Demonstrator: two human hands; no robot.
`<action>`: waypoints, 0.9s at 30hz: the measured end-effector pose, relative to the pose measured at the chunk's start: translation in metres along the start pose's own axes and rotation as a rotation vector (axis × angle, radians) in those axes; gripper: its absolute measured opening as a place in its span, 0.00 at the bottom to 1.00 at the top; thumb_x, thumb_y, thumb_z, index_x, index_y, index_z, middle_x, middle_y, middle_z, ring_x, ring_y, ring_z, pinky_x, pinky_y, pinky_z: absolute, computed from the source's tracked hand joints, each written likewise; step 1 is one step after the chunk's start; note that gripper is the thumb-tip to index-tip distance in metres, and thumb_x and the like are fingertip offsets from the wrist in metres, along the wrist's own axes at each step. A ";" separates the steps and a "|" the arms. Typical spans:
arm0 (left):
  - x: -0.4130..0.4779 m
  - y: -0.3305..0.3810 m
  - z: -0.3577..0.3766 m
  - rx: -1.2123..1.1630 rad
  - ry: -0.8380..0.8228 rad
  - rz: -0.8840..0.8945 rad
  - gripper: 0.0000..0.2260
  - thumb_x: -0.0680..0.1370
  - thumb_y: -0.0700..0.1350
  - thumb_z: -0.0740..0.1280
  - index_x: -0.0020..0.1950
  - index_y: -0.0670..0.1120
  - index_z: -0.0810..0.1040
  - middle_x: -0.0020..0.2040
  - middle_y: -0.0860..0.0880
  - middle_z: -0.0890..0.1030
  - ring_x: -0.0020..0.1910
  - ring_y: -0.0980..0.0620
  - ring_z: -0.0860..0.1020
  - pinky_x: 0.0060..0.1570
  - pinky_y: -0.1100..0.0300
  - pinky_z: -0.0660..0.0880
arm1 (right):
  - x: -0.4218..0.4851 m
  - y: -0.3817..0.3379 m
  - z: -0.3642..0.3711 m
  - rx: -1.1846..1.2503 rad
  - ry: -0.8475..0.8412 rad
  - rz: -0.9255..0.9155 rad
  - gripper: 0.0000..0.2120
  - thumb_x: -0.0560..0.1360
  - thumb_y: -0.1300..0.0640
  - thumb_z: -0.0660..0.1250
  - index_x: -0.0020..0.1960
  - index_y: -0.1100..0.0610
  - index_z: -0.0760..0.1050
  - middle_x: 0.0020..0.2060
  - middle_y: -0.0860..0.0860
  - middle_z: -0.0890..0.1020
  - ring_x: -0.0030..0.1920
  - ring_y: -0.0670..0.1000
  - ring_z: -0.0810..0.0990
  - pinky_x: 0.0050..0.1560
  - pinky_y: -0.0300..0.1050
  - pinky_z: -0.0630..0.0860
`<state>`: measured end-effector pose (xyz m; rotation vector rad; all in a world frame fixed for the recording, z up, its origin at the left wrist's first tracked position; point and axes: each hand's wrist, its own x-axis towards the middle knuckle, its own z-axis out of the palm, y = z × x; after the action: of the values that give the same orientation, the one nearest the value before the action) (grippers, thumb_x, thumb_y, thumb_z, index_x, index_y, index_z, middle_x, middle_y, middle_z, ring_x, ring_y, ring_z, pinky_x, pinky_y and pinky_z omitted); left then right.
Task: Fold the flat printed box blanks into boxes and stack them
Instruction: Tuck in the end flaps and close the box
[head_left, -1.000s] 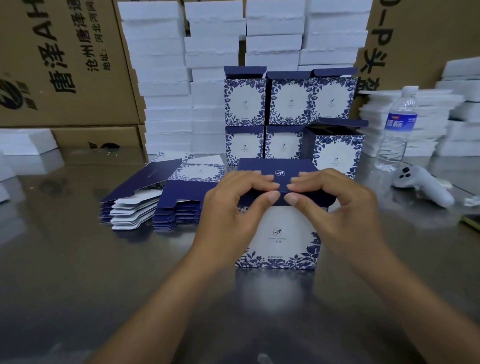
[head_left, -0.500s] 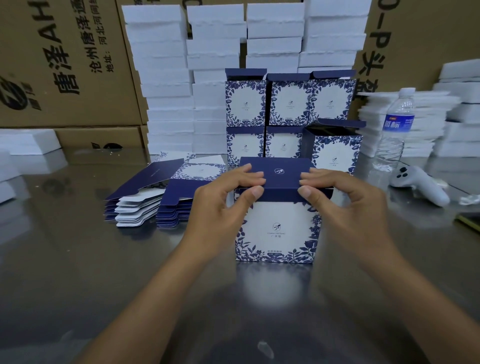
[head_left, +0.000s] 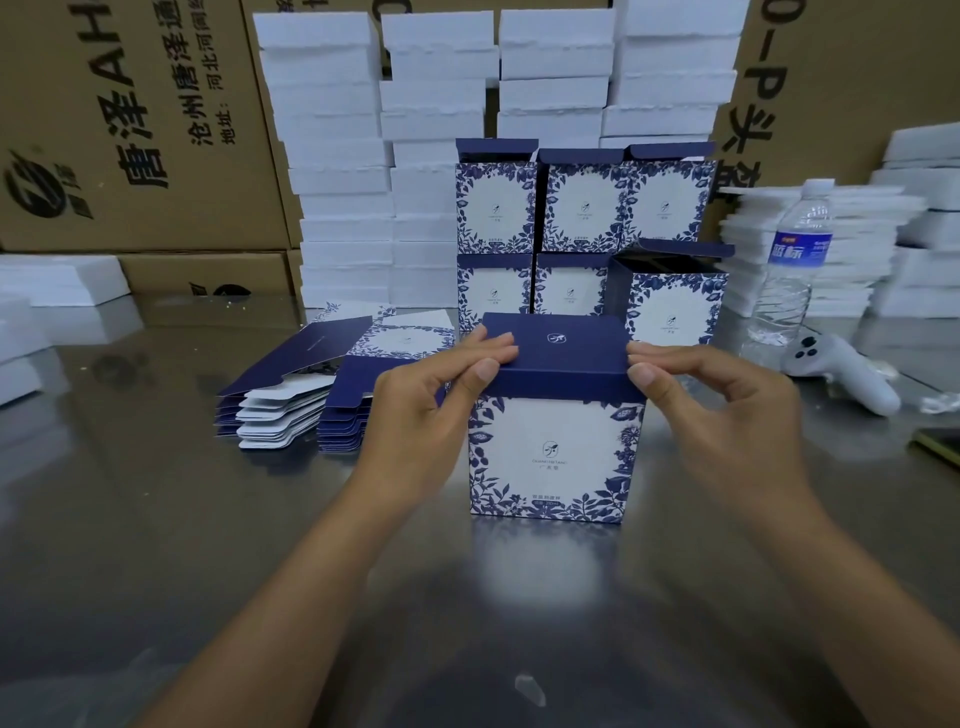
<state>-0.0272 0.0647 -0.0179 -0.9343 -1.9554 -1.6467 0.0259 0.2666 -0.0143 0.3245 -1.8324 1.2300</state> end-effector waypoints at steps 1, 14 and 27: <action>0.000 0.000 0.000 -0.007 0.003 -0.003 0.11 0.75 0.49 0.61 0.55 0.55 0.77 0.54 0.63 0.78 0.63 0.65 0.72 0.63 0.70 0.67 | 0.000 0.000 0.000 0.007 0.003 0.001 0.01 0.68 0.50 0.69 0.40 0.44 0.80 0.40 0.32 0.82 0.48 0.35 0.81 0.52 0.28 0.71; -0.012 -0.023 0.024 -0.070 0.151 -0.290 0.24 0.74 0.40 0.71 0.64 0.54 0.64 0.65 0.54 0.66 0.61 0.61 0.72 0.52 0.66 0.76 | 0.012 0.021 0.022 -0.896 -0.188 -0.360 0.23 0.67 0.55 0.77 0.60 0.57 0.77 0.55 0.54 0.80 0.58 0.57 0.78 0.62 0.60 0.66; -0.004 -0.059 0.033 0.099 0.119 -0.364 0.12 0.76 0.36 0.66 0.51 0.53 0.72 0.51 0.52 0.75 0.42 0.64 0.76 0.40 0.75 0.68 | 0.109 0.115 0.055 -1.073 -0.474 0.120 0.31 0.80 0.54 0.59 0.77 0.49 0.45 0.77 0.47 0.43 0.76 0.51 0.37 0.73 0.59 0.43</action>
<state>-0.0637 0.0916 -0.0687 -0.4492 -2.1960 -1.7276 -0.1380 0.3009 -0.0068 -0.1232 -2.6545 0.0925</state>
